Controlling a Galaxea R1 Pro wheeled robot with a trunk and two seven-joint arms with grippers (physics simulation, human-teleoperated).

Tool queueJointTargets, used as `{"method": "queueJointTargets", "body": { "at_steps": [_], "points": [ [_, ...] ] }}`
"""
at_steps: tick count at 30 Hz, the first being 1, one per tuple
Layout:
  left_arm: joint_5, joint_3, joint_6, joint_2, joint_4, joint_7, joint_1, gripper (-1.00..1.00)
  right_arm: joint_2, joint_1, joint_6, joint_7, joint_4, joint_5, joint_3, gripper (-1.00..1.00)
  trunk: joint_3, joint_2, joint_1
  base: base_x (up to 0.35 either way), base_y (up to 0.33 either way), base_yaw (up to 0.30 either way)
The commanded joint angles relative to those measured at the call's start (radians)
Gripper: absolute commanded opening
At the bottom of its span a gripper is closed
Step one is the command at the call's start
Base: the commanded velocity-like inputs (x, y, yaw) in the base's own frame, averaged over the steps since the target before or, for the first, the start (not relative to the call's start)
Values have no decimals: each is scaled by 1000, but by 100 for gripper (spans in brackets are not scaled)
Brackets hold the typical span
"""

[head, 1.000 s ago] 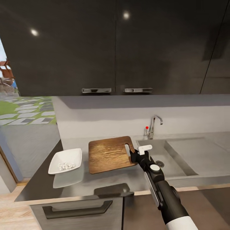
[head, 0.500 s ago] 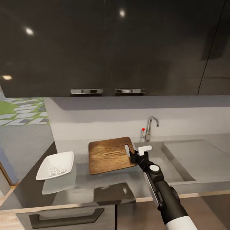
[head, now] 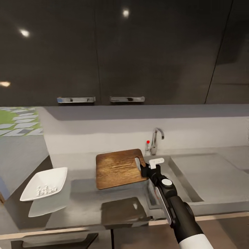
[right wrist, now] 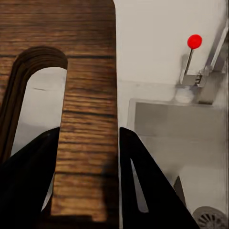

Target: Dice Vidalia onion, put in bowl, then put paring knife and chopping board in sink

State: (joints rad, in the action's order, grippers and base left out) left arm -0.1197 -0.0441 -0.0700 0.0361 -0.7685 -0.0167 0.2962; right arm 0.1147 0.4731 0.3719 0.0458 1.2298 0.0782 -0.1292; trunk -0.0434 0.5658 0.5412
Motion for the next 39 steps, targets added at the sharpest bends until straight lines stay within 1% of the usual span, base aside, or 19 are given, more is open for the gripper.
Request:
{"method": "queueJointTargets", "body": {
  "at_steps": [1, 8, 10, 13, 16, 17, 18, 21, 22, 23, 25, 27, 28, 29, 31, 34, 35, 37, 39],
  "points": [
    [-9, -2, -1, 1, -2, -2, 0, 100, 0, 1, 5, 5, 0, 8, 1, -100, -2, 2, 1, 56, -239, 0],
    [-9, -2, -1, 1, -2, -2, 0, 100, 0, 1, 5, 1, -29, 11, 6, -100, -2, 2, 1, 12, -242, 0],
    [-9, -2, -1, 1, -2, -2, 1, 100, 0, 1, 5, -19, -44, 11, 7, -100, -2, 2, 1, 1, -242, 0],
    [-9, -2, -1, 1, -2, -2, 0, 100, 1, 1, 5, -98, -69, 11, 8, -100, -2, 2, 1, 0, -182, 0],
    [-9, -2, -1, 1, -3, -2, 0, 100, 6, 1, 4, -222, -79, 3, 10, -100, -2, 2, 1, 0, -43, 0],
    [-9, -2, -1, 1, -3, -2, 0, 100, 11, 1, 4, -277, -80, -17, 13, -100, -2, 2, 1, 0, -9, 0],
    [-9, -2, -1, 1, -3, -2, 0, 100, 13, 1, 4, -305, -80, -34, 18, -100, -2, 2, 1, 0, -6, 0],
    [-9, -2, -1, 1, -3, -2, 0, 100, 15, 1, 3, -431, -81, -145, 33, -100, -2, 2, 1, 0, -2, 0],
    [-9, -2, -1, 1, -3, -2, 0, 100, 15, 1, 0, -494, -81, -212, 35, -100, -2, 2, 1, 0, 0, 0],
    [-9, -2, -1, 1, -3, -2, 0, 100, 16, 1, -5, -578, -81, -305, 36, -100, -2, 2, 1, 0, 0, 0],
    [-9, -2, -1, 1, -3, -2, 0, 100, 16, 1, -11, -658, -80, -380, 37, -100, -2, 2, 1, 0, 0, 0],
    [-9, -2, -1, 1, 0, -2, 0, 100, 18, 1, -16, -755, -75, -429, 37, -100, -2, 2, 1, 0, 0, 0],
    [-9, -2, -1, 1, 1, -2, 0, 100, 23, 1, -16, -790, -75, -438, 37, -100, -2, 2, 1, 0, 0, 0],
    [-9, -2, -1, 1, 1, -2, 0, 100, 36, 1, -17, -837, -77, -445, 37, -100, -2, 2, 1, 0, 0, 0],
    [-9, -2, -1, 1, 1, -2, 0, 100, 57, 3, -18, -897, -79, -448, 37, -100, -2, 2, 1, 0, 0, 0],
    [-9, -2, -1, 1, 2, -1, 0, 100, 60, 19, -14, -1017, -81, -452, 37, -100, -2, 2, 1, 0, 0, 0],
    [-9, -2, -1, 1, -1, -2, 0, 100, 60, 47, -11, -1074, -82, -454, 37, -100, -2, 2, 1, 0, 0, 0],
    [-9, -2, -1, 1, -1, -1, 0, 100, 60, 104, -6, -1153, -103, -470, 37, -100, -2, 2, 1, 0, 0, 0],
    [-9, -2, -1, 1, -3, -1, 0, 100, 60, 164, -5, -1197, -145, -495, 37, -100, -2, 2, 1, 0, 0, 0]
  ]
}}
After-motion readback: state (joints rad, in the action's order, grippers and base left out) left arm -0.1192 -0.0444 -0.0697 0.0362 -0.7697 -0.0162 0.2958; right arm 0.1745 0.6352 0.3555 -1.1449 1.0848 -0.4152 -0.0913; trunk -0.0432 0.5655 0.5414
